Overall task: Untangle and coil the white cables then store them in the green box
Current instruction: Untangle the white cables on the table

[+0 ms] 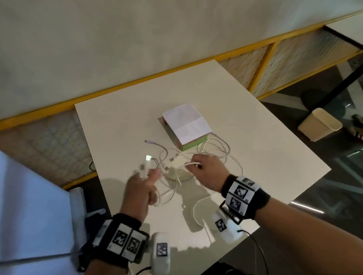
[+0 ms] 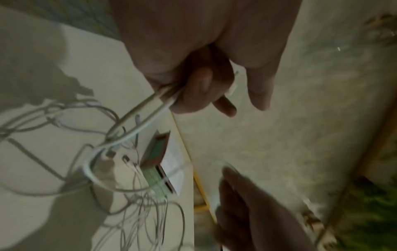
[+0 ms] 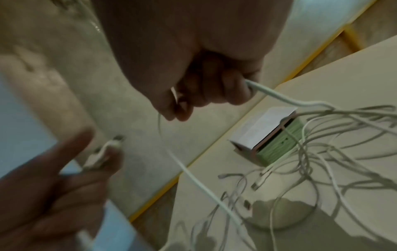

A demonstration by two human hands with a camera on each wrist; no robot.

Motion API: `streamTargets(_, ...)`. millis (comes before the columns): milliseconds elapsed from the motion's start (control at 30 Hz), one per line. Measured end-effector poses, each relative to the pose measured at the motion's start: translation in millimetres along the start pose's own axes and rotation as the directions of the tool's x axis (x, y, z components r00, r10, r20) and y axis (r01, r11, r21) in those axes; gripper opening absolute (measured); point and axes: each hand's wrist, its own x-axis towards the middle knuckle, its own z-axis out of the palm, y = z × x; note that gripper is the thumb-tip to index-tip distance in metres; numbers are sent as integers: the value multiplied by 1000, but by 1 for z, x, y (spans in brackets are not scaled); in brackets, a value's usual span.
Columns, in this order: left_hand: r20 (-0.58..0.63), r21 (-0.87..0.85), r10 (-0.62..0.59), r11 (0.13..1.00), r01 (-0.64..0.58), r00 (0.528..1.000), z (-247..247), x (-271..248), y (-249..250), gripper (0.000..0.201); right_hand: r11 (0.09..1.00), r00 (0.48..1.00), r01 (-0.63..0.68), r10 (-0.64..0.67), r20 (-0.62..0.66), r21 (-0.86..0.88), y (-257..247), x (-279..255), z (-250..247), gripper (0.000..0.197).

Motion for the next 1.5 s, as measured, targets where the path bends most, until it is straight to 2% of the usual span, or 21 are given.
streamTargets(67,47,-4,12,1000,-12,999,24,-6,3,32,998,999,31,-29,41,-55,-5,-10,10,23)
streamTargets(133,7,-181,-9,983,10,1000,28,-7,9,40,993,995,72,-66,69,-96,3,-19,13,24)
streamTargets(200,-58,-453,-64,891,31,996,10,-4,18,45,984,994,45,-27,107,-175,28,-23,5,21)
streamTargets(267,-165,-630,-99,776,-28,981,-22,2,24,51,965,991,-41,73,116,-260,66,-23,-12,18)
streamTargets(367,-269,-696,-87,706,-131,959,-62,6,31,53,926,964,-180,232,126,-331,116,-23,-34,25)
streamTargets(433,-288,-707,-75,689,-159,955,-67,5,31,49,900,941,-234,304,147,-367,134,-19,-38,41)
streamTargets(467,-294,-711,-74,684,-166,953,-63,4,29,48,889,936,-225,311,165,-400,134,-17,-37,55)
streamTargets(567,-314,-750,-70,629,-203,947,-41,-1,23,48,903,930,-24,178,322,-430,100,-10,-34,104)
streamTargets(600,-322,-763,-74,611,-212,944,-36,-3,22,48,915,922,60,103,374,-398,80,-8,-35,114)
streamTargets(667,-331,-781,-88,584,-220,940,-29,-5,23,47,935,894,193,-43,446,-297,36,-6,-40,120)
streamTargets(767,-288,-818,-88,541,-196,954,-22,-7,26,48,951,844,304,-244,477,-52,-26,2,-33,108)
streamTargets(867,-217,-808,-54,570,-148,975,-14,-9,29,50,923,774,384,-325,543,6,-69,9,13,76)
streamTargets(967,-201,-784,3,598,-163,980,-17,-9,32,41,946,794,319,-300,529,57,-83,16,57,24)
streamTargets(1000,-212,-780,20,598,-182,977,-23,-8,32,36,951,803,303,-292,519,66,-82,19,63,18)
streamTargets(1133,-258,-795,19,564,-224,966,-55,5,26,27,951,842,308,-288,457,33,-61,30,63,30)
streamTargets(1267,-342,-795,-97,560,-233,935,-88,22,21,44,948,881,209,-76,466,-239,-15,41,51,39)
streamTargets(1333,-419,-786,-163,558,-267,893,-108,28,20,42,912,897,154,32,441,-380,16,38,42,45)
streamTargets(1400,-493,-772,-230,560,-301,839,-130,29,15,45,885,913,73,126,387,-460,49,27,31,42)
streamTargets(1500,-556,-760,-250,540,-363,793,-156,29,2,43,828,927,-6,214,307,-560,94,3,7,41)
